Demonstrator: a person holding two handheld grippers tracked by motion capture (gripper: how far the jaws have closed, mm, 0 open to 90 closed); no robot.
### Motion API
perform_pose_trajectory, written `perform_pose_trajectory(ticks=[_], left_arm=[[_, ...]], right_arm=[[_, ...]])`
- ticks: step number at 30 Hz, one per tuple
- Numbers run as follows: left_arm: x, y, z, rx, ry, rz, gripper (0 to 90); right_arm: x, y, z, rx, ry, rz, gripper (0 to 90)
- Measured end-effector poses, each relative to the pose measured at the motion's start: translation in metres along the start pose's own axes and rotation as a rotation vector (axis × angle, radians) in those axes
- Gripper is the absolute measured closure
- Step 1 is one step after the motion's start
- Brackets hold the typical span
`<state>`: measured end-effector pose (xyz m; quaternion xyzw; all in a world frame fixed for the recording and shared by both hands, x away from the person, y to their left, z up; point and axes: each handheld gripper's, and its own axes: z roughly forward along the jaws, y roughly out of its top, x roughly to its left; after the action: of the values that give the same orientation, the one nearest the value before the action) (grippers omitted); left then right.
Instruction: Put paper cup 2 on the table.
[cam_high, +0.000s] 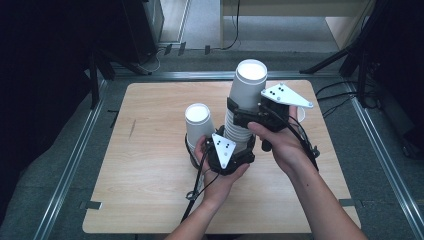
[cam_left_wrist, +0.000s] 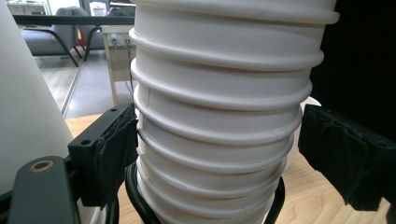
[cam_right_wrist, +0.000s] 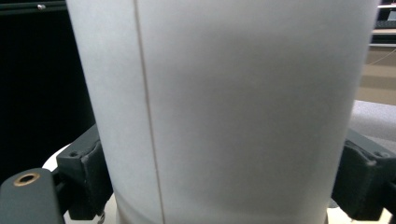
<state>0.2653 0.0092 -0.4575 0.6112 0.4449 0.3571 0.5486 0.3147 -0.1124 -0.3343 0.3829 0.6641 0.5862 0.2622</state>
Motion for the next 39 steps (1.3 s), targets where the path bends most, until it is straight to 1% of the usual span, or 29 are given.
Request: perform_pose_trajectory(ticks=[4,7,13,19,23,24,27,29,32,39], left_arm=[[0.001,0.000,0.000,0.002,-0.002,0.002,12.8],[0.001,0.000,0.000,-0.001,-0.002,-0.002,13.0],[0.001,0.000,0.000,0.002,-0.007,-0.001,13.3],[0.002,0.001,-0.001,0.002,-0.010,0.000,14.0],[0.003,0.001,-0.001,0.004,-0.013,0.003,14.3],[0.003,0.001,-0.002,0.006,-0.014,0.006,14.4],[0.003,0.001,-0.002,0.004,-0.016,0.001,14.5],[0.003,0.001,-0.002,0.004,-0.017,0.000,14.6],[0.003,0.001,-0.002,0.004,-0.015,0.000,14.6],[0.003,0.001,-0.002,0.002,-0.017,0.000,14.6]], right_arm=[[-0.001,0.001,0.001,-0.006,0.001,0.010,10.1],[-0.001,0.003,0.000,-0.023,-0.004,0.010,10.1],[0.001,0.010,-0.002,-0.049,-0.016,0.001,10.3],[0.001,0.014,-0.004,-0.063,-0.013,-0.029,11.5],[0.003,0.015,-0.005,-0.064,-0.020,-0.033,11.9],[0.003,0.015,-0.005,-0.067,-0.025,-0.037,11.9],[0.005,0.016,-0.005,-0.087,-0.034,-0.027,12.7],[0.005,0.018,-0.005,-0.104,-0.030,-0.035,13.0],[0.006,0.021,-0.005,-0.101,-0.033,-0.044,13.3],[0.006,0.029,-0.009,-0.127,-0.033,-0.031,14.2]])
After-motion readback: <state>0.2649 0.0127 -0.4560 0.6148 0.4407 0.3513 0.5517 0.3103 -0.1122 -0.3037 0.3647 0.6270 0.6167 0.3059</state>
